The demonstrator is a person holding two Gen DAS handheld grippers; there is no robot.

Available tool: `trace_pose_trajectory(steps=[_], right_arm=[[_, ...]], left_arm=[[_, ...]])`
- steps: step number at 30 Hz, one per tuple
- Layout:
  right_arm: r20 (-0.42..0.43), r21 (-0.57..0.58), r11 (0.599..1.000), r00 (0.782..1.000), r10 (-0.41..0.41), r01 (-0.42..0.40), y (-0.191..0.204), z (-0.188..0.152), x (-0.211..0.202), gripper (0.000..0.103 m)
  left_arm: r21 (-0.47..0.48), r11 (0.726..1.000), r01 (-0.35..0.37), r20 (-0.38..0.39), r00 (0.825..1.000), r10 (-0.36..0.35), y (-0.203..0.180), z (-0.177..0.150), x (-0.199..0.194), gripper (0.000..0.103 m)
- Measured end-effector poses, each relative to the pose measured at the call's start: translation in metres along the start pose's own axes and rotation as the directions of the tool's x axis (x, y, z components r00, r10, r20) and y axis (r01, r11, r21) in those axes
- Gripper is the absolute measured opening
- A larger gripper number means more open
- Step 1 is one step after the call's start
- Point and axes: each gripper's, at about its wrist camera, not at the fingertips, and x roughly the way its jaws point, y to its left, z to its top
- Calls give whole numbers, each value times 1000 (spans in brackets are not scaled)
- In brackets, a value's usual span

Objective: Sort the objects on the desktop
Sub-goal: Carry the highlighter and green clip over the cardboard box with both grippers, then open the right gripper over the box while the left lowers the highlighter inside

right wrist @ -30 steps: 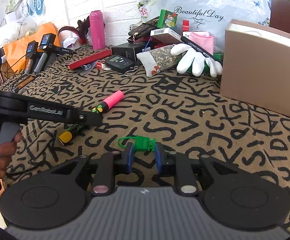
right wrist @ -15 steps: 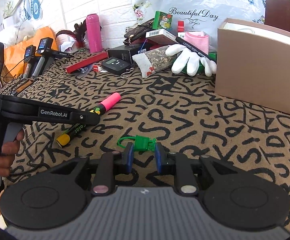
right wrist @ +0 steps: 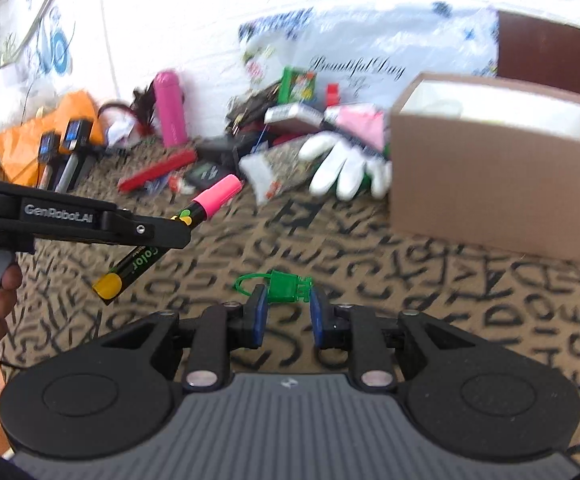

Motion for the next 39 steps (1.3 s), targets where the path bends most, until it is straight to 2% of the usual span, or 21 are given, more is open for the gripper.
trace_pose_trajectory(steps=[3,7,12,17,26,31,37,39], right_arm=[[64,23,999,998,-28,27,-14,16,-13,21],[154,29,996,984,-92,88,-35,39,-31,21],[240,44,983,953,-183,178,-66,64,-51,21],[289,81,960,916,-279,267,-104,84,-62,21],[278,132,907,864,-421,399,-166,99,-53,21],[232,151,881,850,-472,448,-198,100,-42,21],[178,155,866,849,-497,475,-218,97,-27,21],[167,146,863,848,-503,484,-220,96,-22,22]], left_arm=[[27,998,51,25,998,-51,-18,17,4,15],[62,990,125,59,990,-129,-47,44,12,15],[106,976,189,102,975,-200,-84,76,27,15],[112,964,239,95,963,-250,-113,97,55,15],[113,952,283,39,957,-289,-147,112,120,15],[97,951,294,13,955,-297,-160,115,155,15],[115,950,291,-26,957,-290,-174,112,184,15],[122,950,288,-13,957,-289,-175,110,186,15]])
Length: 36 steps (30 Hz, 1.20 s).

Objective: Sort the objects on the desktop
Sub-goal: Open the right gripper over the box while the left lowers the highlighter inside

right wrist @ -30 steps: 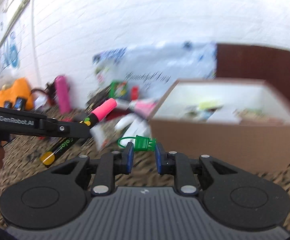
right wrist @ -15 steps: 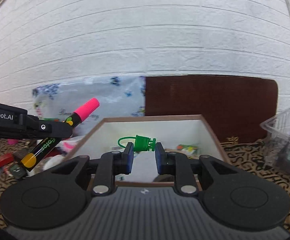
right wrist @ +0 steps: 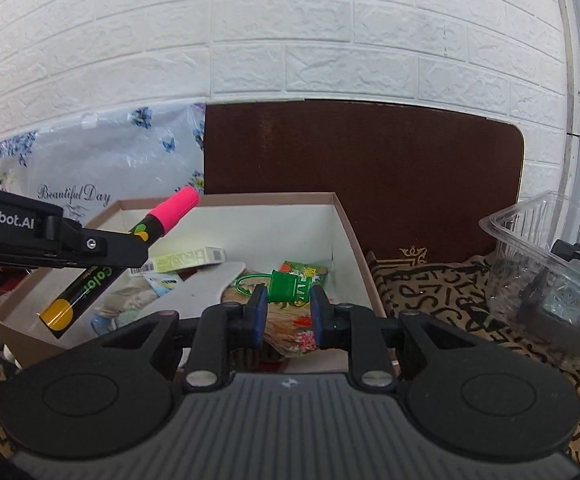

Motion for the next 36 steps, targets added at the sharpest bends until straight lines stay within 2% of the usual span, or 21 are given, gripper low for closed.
trace_pose_trajectory(steps=[1,2,3,4,5,6,7,8,9,10,11,13,14,21,29,36], right_arm=[[-3,-6,1000,1000,-3,3,0,-1,0,22],[-4,-12,1000,1000,-6,6,1,-1,1,23],[-7,-22,1000,1000,-5,4,1,-2,1,24],[-5,-29,1000,1000,-2,1,2,-2,1,27],[4,-31,1000,1000,0,0,3,-3,0,31],[9,-31,1000,1000,1,-1,3,-2,0,35],[10,-29,1000,1000,1,0,3,-2,-1,45],[15,-25,1000,1000,-1,2,3,-2,-2,51],[24,-21,1000,1000,-4,4,3,-3,-3,54],[27,-20,1000,1000,-7,8,4,-3,-4,63],[29,-20,1000,999,-12,13,5,-4,-5,77],[46,-20,999,999,-26,27,7,-5,-8,92],[57,-23,999,998,-31,32,9,-5,-10,95],[61,-32,999,998,-27,29,14,-5,-16,95],[50,-32,999,998,-23,24,19,-5,-18,95],[37,-48,999,999,-6,8,29,-7,-26,96]], left_arm=[[4,1000,1,15,1000,-1,0,0,-1,24],[10,1000,5,26,1000,-5,0,-1,-2,45],[15,1000,6,36,999,-6,-1,-1,-3,57],[20,1000,0,53,999,-1,-2,-2,-6,74],[31,999,-7,72,997,4,-3,-2,-9,82],[45,999,-11,88,996,7,-5,-2,-11,84],[55,998,-13,96,995,7,-6,-2,-13,89],[57,998,-14,100,995,8,-6,-2,-15,93],[55,998,-15,101,995,9,-6,-2,-16,94],[52,999,-16,100,995,11,-6,-2,-18,96],[49,999,-19,98,995,14,-6,-2,-18,99],[48,998,-27,95,995,23,-7,-2,-20,101],[47,998,-30,97,995,25,-7,-2,-21,101],[8,999,-53,95,994,52,0,-3,-27,101],[15,998,-53,74,996,52,-3,-8,-35,101],[17,996,-86,40,996,85,-4,-12,-45,101]])
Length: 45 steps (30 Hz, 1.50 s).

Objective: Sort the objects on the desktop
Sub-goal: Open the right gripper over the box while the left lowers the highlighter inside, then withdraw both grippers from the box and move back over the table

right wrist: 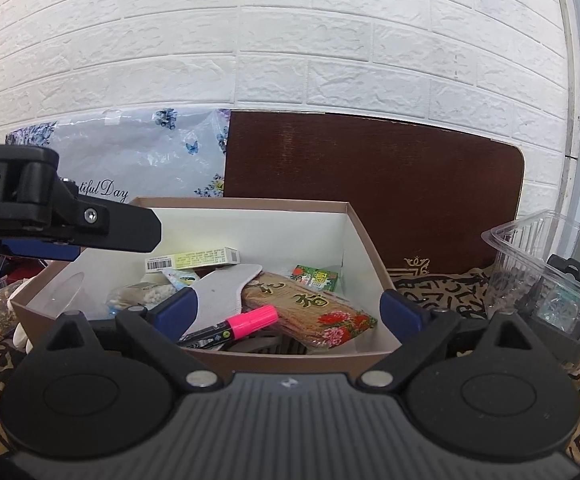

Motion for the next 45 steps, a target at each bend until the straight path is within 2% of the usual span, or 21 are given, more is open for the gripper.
trace_pose_trajectory(steps=[4,17,19,23,29,32,36,42,45], right_arm=[[-8,-4,1000,1000,10,-10,7,-1,-6,96],[-33,-24,998,998,61,-62,41,-10,-33,99],[-39,-22,997,997,71,-72,48,-12,-37,99],[-59,-14,993,991,120,-121,63,-20,-45,99],[-90,-34,978,975,204,-208,97,-33,-51,99],[-107,-24,966,961,254,-258,114,-40,-52,99],[-130,-8,940,933,336,-340,139,-48,-52,99],[-159,-35,875,867,472,-483,183,-54,-55,99],[-184,-55,846,838,513,-530,203,-56,-54,99]], left_arm=[[20,999,-48,-14,999,48,0,-2,-10,101],[14,995,-96,-6,995,97,5,-18,-61,101],[-2,996,-85,-2,996,85,9,-25,-71,101],[-40,997,-60,-14,998,60,21,-42,-89,101],[-70,994,-84,-36,996,82,46,-66,-113,101],[-111,988,-109,-39,994,106,65,-74,-127,101],[-177,973,-147,-36,989,143,92,-83,-146,101],[-247,940,-236,-19,971,239,132,-93,-171,101],[-277,918,-285,-20,957,291,153,-97,-178,101]])
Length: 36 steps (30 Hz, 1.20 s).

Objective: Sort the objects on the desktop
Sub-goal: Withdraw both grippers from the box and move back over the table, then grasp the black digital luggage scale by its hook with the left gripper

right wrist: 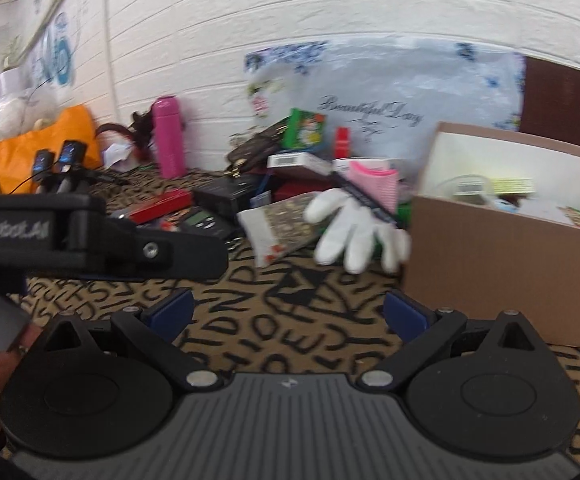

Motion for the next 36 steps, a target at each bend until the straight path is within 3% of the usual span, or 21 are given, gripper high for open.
trace_pose_trajectory(steps=[4,7,11,24,32,36], right_arm=[[-31,-13,999,999,38,-38,16,3,19,98],[-55,-16,997,996,69,-70,23,5,34,87],[-88,-44,995,993,81,-85,36,6,56,86],[-122,-140,978,983,138,-155,70,16,127,83],[-140,-144,977,981,137,-157,72,24,165,81],[-140,-139,979,981,132,-151,70,28,181,79]], left_arm=[[-42,998,-44,11,999,44,28,4,1,101],[-68,995,-77,10,997,78,48,6,5,101],[-104,989,-109,-9,994,108,71,9,13,101],[-142,987,-78,-4,997,78,114,42,60,98],[-152,987,-53,-33,998,49,130,58,91,82],[-167,984,-58,-38,998,53,136,62,104,79]])
